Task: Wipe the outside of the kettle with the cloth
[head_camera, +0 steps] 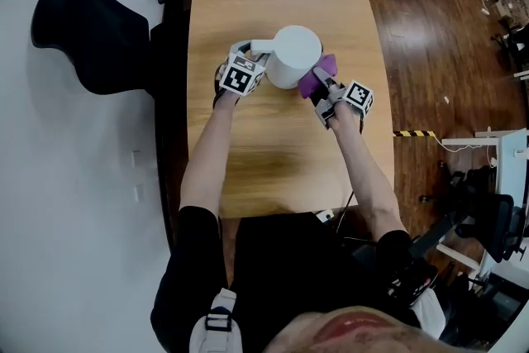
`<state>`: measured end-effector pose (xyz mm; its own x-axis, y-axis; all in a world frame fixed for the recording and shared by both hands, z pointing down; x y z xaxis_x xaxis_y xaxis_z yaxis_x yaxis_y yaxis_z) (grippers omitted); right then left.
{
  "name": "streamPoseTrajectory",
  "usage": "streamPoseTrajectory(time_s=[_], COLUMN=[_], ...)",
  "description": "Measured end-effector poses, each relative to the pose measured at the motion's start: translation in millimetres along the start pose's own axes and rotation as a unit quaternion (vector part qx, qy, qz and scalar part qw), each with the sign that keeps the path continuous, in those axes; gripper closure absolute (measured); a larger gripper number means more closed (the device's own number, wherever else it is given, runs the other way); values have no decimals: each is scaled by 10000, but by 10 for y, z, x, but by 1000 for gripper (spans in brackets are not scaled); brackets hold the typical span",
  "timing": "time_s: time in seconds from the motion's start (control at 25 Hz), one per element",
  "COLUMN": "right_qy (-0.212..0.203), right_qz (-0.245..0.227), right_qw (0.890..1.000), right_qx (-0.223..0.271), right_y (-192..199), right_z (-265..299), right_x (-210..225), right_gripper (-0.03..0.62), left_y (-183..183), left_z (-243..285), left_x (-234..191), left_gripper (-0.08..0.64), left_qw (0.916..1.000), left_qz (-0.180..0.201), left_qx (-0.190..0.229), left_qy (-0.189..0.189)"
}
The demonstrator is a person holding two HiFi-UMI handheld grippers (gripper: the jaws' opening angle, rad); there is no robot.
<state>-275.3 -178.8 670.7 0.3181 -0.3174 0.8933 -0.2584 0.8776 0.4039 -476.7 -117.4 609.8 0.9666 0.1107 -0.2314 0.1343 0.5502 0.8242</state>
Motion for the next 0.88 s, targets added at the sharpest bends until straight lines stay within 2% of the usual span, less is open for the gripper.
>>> streamPoseTrajectory(time_s=[0.08,0.2,0.28,0.4,0.6,0.76,0.84,0.88], right_qy=[-156,-65,-262,-203,-576,-1011,-1067,-1078], right_qz=[79,179,98,151,-16,-260,-204,-179], right_qw=[9997,9994,9992,9993,9983,9945,9941,9940], right_qx=[191,283,289,267,34,-13,43,90], right_y=[-103,-171,-184,-15,369,581,725,779], right_z=[166,130,93,-43,-591,-1270,-1706,-1896], right_x=[4,-21,-73,-23,44,159,258,308], right_gripper=[546,546,546,546,546,545,545,545], left_y=[-136,-200,-203,-121,64,399,672,803], left_z=[78,146,188,166,-48,-355,-595,-723], left_x=[-135,-128,-136,-276,-284,-127,159,324], left_gripper=[462,462,466,456,453,508,522,528], left_qw=[9997,9993,9989,9973,9917,9742,9600,9478], left_qz=[-239,-310,-379,-609,-1023,-1846,-2438,-2804], left_qx=[37,94,160,192,546,980,1257,1498], left_qy=[-45,-159,-222,-374,-558,-851,-565,-229])
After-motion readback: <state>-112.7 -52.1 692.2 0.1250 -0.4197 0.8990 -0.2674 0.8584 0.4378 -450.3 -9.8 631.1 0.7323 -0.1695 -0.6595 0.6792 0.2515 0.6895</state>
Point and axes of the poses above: the fingertips, and each gripper's own axes: z forward along the fingers, x to its right, y out of its underside, the point moved 3 cm from there along -z, backward along the fingers, and after that the axes turned 14 degrees about -z, right-handed, at the moved point
